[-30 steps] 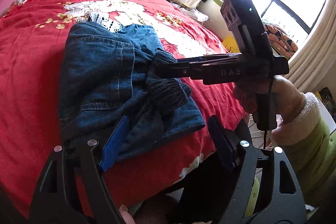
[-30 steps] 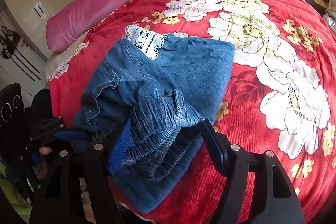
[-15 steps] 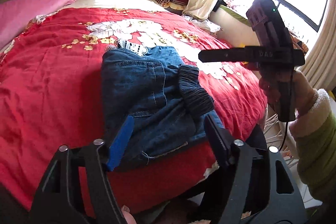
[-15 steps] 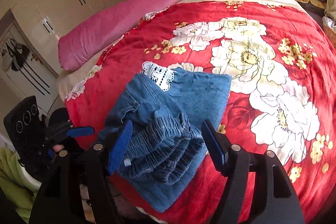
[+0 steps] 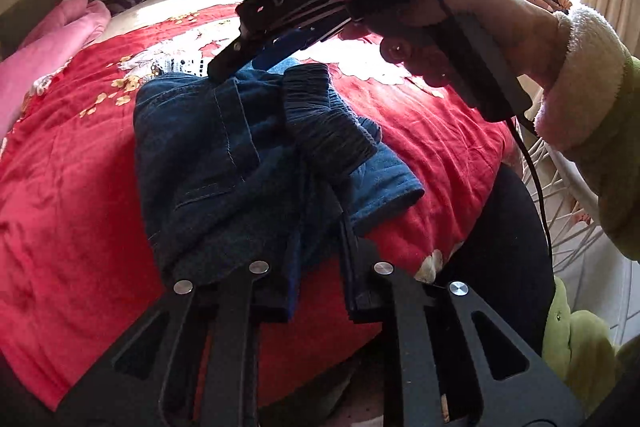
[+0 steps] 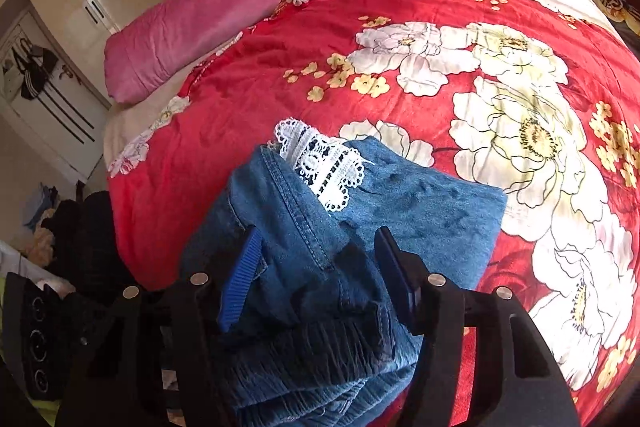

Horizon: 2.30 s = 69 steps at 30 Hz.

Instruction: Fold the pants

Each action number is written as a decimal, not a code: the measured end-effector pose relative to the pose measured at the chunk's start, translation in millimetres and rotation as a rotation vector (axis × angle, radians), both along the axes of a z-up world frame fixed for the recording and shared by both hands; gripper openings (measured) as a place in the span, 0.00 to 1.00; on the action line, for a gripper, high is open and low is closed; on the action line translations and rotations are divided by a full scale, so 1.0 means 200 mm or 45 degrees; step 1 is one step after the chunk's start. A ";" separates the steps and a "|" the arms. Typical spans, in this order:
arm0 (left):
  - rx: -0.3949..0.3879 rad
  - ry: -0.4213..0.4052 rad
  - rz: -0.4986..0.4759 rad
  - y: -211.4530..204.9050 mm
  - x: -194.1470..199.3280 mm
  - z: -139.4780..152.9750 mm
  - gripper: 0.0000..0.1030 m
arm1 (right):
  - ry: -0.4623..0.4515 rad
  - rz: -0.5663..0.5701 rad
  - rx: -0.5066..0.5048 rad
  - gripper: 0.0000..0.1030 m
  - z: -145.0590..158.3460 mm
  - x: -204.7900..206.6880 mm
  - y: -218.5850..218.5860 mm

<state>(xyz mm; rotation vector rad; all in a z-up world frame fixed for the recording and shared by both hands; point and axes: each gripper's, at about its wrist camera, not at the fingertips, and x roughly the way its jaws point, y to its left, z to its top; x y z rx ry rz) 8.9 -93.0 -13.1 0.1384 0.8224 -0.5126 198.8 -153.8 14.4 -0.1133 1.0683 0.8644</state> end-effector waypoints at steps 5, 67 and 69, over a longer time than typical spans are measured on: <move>-0.030 0.020 0.004 0.02 0.00 -0.01 0.10 | 0.013 0.072 -0.097 0.22 -0.12 -0.04 0.10; -0.077 0.012 0.071 0.04 0.02 0.05 0.19 | -0.164 -0.240 0.075 0.46 -0.01 -0.31 -0.25; -0.081 0.010 0.082 0.05 0.02 0.06 0.21 | -0.168 -0.251 0.096 0.46 0.02 -0.32 -0.27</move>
